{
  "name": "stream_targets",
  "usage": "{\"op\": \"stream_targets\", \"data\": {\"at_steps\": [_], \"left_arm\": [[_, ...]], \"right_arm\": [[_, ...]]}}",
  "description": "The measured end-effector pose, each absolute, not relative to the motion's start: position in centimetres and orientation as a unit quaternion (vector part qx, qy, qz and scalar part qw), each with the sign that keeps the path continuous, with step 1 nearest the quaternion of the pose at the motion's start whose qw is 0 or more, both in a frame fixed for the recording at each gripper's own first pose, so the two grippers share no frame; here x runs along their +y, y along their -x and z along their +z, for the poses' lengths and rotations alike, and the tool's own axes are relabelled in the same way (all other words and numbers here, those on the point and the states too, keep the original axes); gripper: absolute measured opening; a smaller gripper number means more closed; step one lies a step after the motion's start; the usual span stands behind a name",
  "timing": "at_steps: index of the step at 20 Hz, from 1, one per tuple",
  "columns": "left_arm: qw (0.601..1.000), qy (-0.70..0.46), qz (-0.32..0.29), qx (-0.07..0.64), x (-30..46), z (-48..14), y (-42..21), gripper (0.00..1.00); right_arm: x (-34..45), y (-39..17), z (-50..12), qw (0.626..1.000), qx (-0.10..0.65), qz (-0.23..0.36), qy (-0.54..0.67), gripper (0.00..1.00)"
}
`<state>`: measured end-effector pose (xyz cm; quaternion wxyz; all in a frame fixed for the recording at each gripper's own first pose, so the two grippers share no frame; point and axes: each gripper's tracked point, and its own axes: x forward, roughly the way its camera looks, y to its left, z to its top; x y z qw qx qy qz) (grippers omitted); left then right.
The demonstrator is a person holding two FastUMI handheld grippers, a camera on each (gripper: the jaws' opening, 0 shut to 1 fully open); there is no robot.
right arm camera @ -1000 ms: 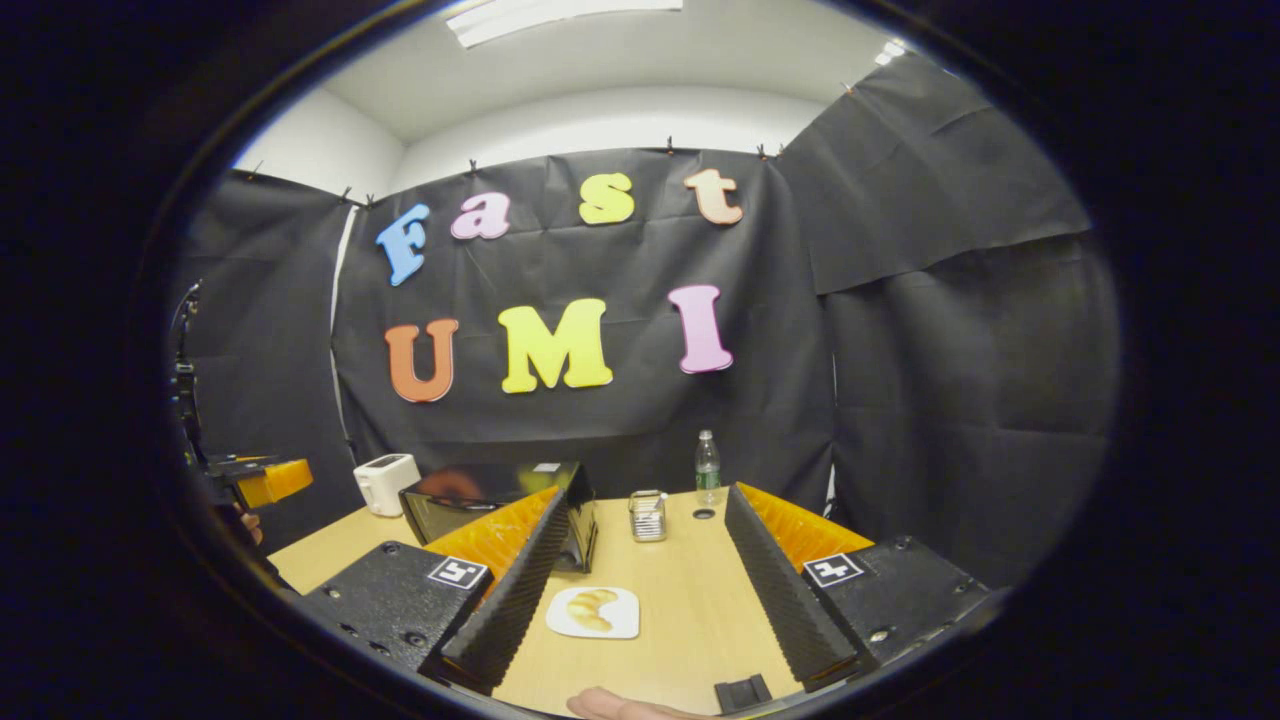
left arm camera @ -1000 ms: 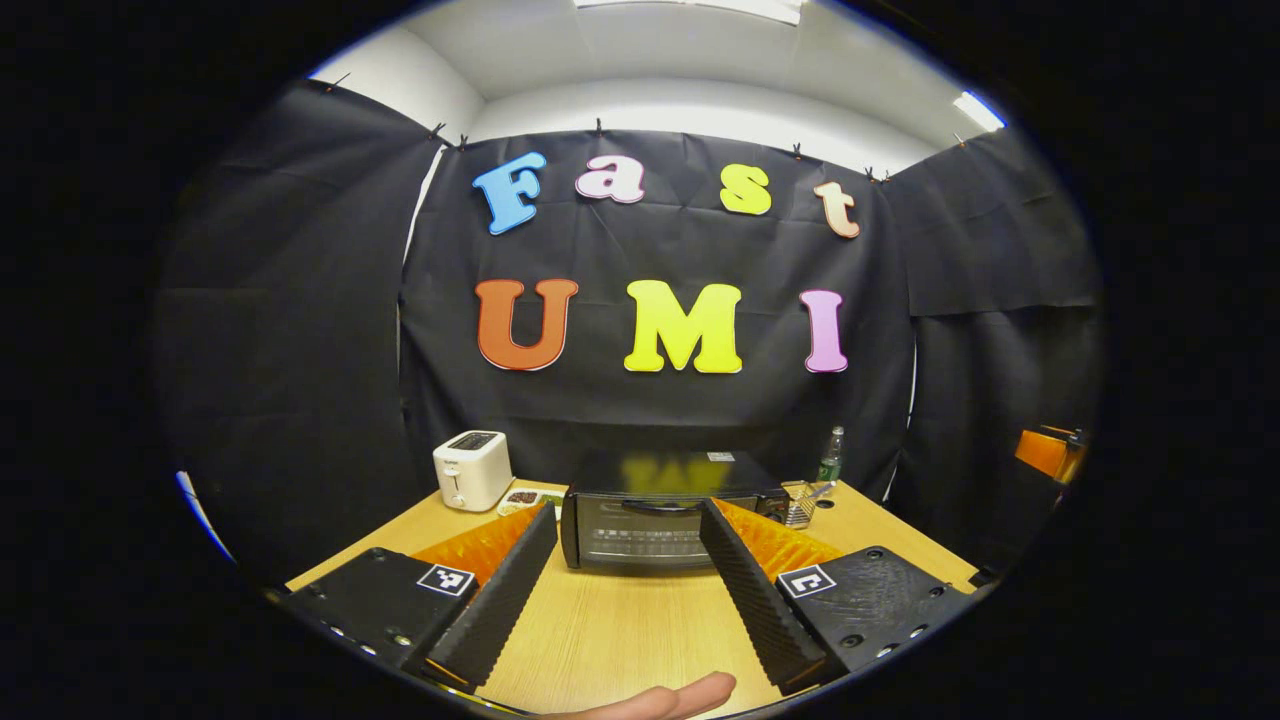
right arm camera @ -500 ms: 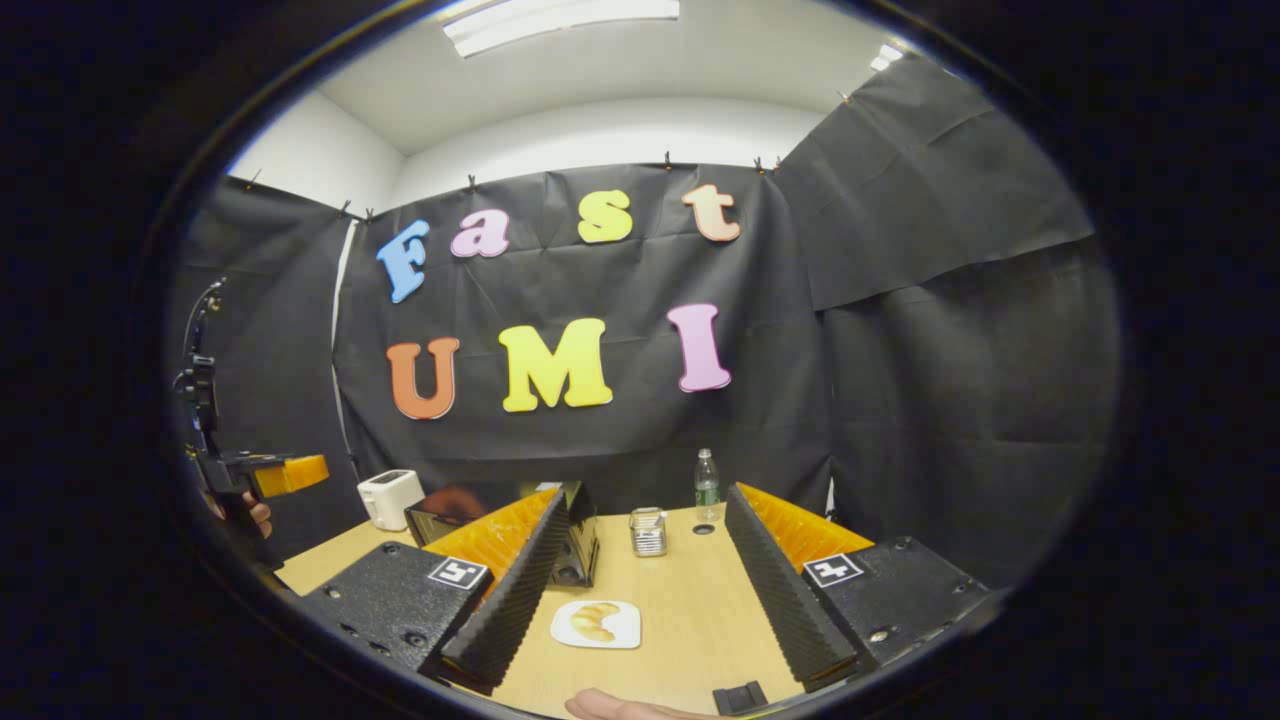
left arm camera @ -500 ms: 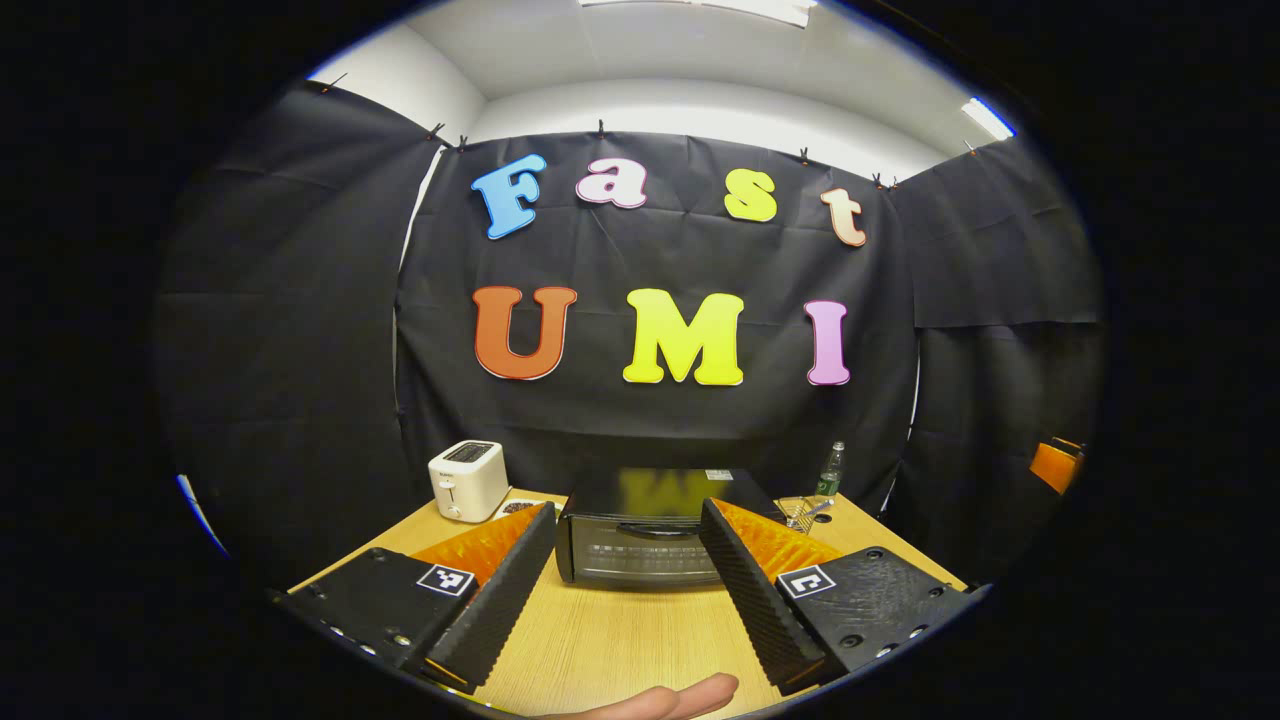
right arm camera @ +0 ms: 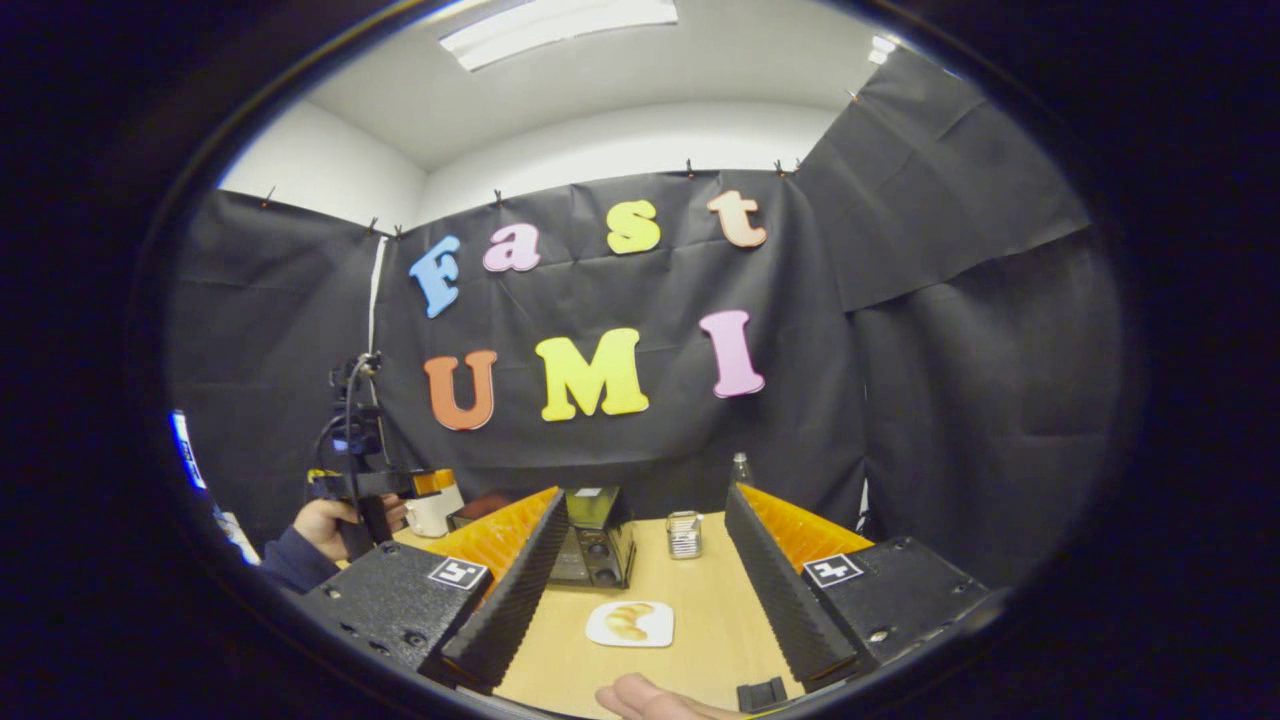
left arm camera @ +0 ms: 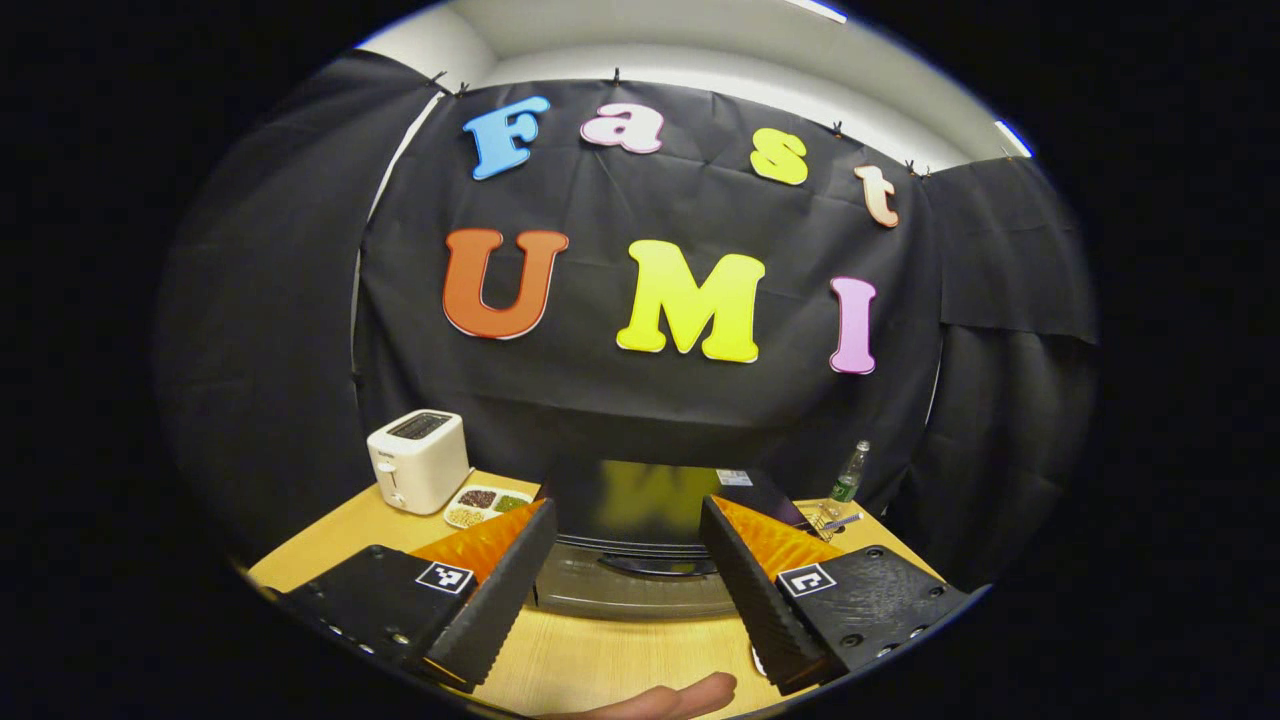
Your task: Open the electric oven with the left hand, put the food in, and close the electric oven.
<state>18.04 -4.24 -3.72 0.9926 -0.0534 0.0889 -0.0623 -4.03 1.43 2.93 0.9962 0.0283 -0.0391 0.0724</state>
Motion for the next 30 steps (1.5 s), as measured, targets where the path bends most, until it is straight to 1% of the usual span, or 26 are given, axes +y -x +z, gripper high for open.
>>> {"op": "stream_targets", "data": {"at_steps": [1, 5, 7, 9, 10, 11, 12, 13, 14, 15, 16, 20, 21, 23, 24, 27, 28, 30], "left_arm": [[0.992, 0.054, -0.055, 0.101, -3.7, -4.8, -18.9, 0.95], [0.987, 0.044, -0.059, 0.143, -4.4, -8.5, -21.0, 0.94], [0.984, 0.031, -0.074, 0.156, -5.8, -9.7, -21.9, 0.94], [0.982, 0.019, -0.069, 0.176, -6.5, -11.1, -22.5, 0.94], [0.98, 0.016, -0.075, 0.182, -7.1, -11.6, -22.5, 0.94], [0.978, 0.014, -0.086, 0.187, -8.2, -12.1, -22.6, 0.94], [0.977, 0.012, -0.095, 0.193, -9.0, -12.5, -22.7, 0.94], [0.973, 0.008, -0.098, 0.207, -9.4, -13.5, -22.8, 0.94], [0.975, -0.007, -0.084, 0.207, -9.0, -13.8, -22.7, 0.94], [0.976, -0.019, -0.074, 0.206, -8.6, -13.8, -22.7, 0.99], [0.977, -0.012, -0.066, 0.201, -8.4, -13.6, -23.0, 1.0], [0.977, -0.013, -0.061, 0.204, -8.6, -14.0, -22.2, 1.0], [0.976, -0.012, -0.061, 0.211, -8.6, -14.2, -21.8, 1.0], [0.973, -0.017, -0.061, 0.224, -8.5, -14.4, -20.8, 1.0], [0.97, -0.019, -0.062, 0.233, -8.5, -14.6, -20.2, 1.0], [0.963, -0.025, -0.062, 0.261, -8.5, -15.0, -18.7, 1.0], [0.961, -0.026, -0.063, 0.268, -8.5, -15.1, -18.2, 1.0], [0.96, -0.025, -0.067, 0.272, -8.5, -15.4, -17.4, 0.99]], "right_arm": [[1.4, 4.2, 2.7, 0.996, -0.039, 0.075, -0.031, 0.96], [0.8, 4.4, 2.3, 0.996, -0.04, 0.079, -0.032, 0.96], [-0.5, 4.2, 2.1, 0.996, -0.043, 0.067, -0.035, 0.96], [-1.5, 4.1, 1.7, 0.996, -0.044, 0.057, -0.043, 0.96], [-1.6, 4.2, 1.8, 0.996, -0.048, 0.061, -0.054, 0.96], [-1.4, 4.5, 1.8, 0.995, -0.05, 0.065, -0.063, 0.99], [-1.5, 4.4, 1.7, 0.994, -0.051, 0.066, -0.068, 0.96], [-1.9, 4.3, 1.4, 0.994, -0.052, 0.067, -0.07, 0.96], [-2.0, 4.3, 1.2, 0.994, -0.05, 0.069, -0.072, 0.96], [-2.2, 4.2, 0.8, 0.994, -0.047, 0.069, -0.072, 0.96], [-2.4, 4.0, 0.5, 0.994, -0.042, 0.066, -0.072, 0.96], [-3.4, 3.8, -0.3, 0.994, -0.033, 0.061, -0.081, 0.96], [-3.6, 3.8, -0.6, 0.994, -0.031, 0.059, -0.08, 0.99], [-3.9, 4.0, -0.8, 0.995, -0.028, 0.056, -0.079, 0.99], [-4.0, 4.2, -0.8, 0.995, -0.028, 0.053, -0.078, 0.96], [-3.3, 4.7, -0.5, 0.995, -0.03, 0.06, -0.072, 0.96], [-3.1, 4.8, -0.4, 0.995, -0.031, 0.062, -0.07, 0.99], [-2.9, 4.9, -0.6, 0.995, -0.031, 0.063, -0.065, 0.99]]}}
